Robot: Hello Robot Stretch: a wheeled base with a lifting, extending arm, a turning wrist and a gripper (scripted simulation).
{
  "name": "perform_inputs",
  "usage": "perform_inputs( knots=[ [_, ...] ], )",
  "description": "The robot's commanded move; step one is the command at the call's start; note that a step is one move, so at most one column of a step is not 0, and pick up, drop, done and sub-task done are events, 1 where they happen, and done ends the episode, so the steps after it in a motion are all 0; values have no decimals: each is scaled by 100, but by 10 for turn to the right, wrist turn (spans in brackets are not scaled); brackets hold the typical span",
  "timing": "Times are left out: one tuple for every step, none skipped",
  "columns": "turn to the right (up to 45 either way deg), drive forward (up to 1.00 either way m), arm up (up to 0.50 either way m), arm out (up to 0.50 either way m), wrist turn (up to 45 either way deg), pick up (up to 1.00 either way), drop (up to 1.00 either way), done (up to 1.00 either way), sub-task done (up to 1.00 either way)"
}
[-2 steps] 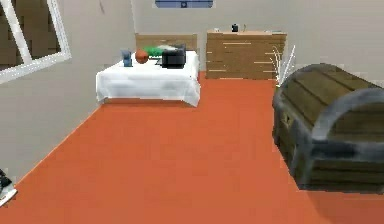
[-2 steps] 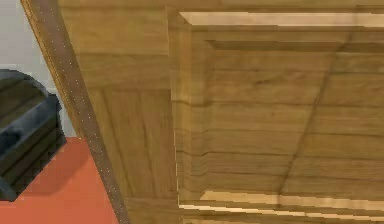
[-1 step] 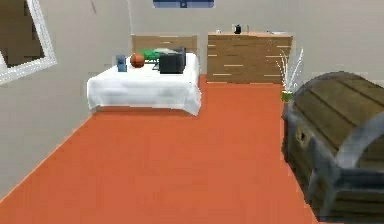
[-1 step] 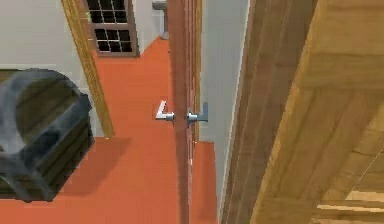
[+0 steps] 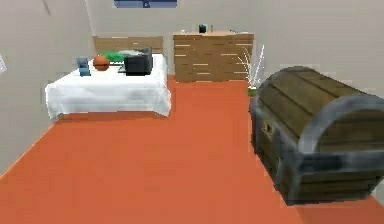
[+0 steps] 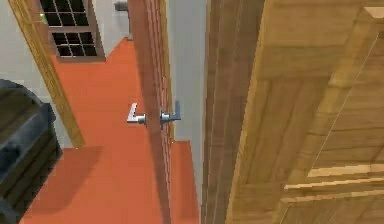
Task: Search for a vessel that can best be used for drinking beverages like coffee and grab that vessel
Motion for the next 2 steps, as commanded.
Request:
perform_inputs(
  knots=[
    [0,100,0,0,0,0,0,0,0],
    [0,100,0,0,0,0,0,0,0]
  ],
)
